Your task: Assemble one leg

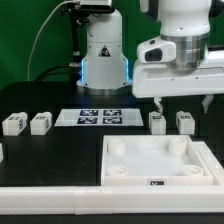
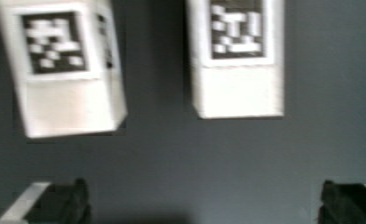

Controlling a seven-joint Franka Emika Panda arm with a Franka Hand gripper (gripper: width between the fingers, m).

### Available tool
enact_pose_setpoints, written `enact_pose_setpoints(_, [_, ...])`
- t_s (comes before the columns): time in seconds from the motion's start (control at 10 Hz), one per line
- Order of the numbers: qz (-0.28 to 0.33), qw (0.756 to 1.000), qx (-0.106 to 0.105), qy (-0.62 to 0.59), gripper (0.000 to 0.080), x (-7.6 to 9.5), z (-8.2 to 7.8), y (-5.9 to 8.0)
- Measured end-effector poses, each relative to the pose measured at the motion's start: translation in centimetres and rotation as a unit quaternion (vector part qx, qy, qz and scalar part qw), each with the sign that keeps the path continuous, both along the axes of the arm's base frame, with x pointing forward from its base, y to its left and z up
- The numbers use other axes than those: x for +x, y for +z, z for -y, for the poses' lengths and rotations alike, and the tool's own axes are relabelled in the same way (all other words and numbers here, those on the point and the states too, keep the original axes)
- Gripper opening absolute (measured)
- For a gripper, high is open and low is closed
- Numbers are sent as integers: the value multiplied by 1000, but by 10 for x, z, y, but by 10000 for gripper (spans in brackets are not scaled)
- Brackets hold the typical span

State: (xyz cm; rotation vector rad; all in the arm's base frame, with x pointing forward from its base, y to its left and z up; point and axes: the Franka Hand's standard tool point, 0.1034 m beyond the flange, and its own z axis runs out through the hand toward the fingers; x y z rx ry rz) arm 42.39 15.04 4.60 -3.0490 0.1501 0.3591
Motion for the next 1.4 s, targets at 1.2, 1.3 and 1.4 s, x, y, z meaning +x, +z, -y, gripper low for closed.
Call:
enact_pose_setpoints(1.2, [-261, 964, 16, 48, 649, -33, -28, -28])
enact_pose_setpoints(1.3, [-261, 964, 16, 48, 649, -33, -28, -28])
enact_pose_setpoints(1.4, [-259, 964, 18, 52, 649, -32, -28, -29])
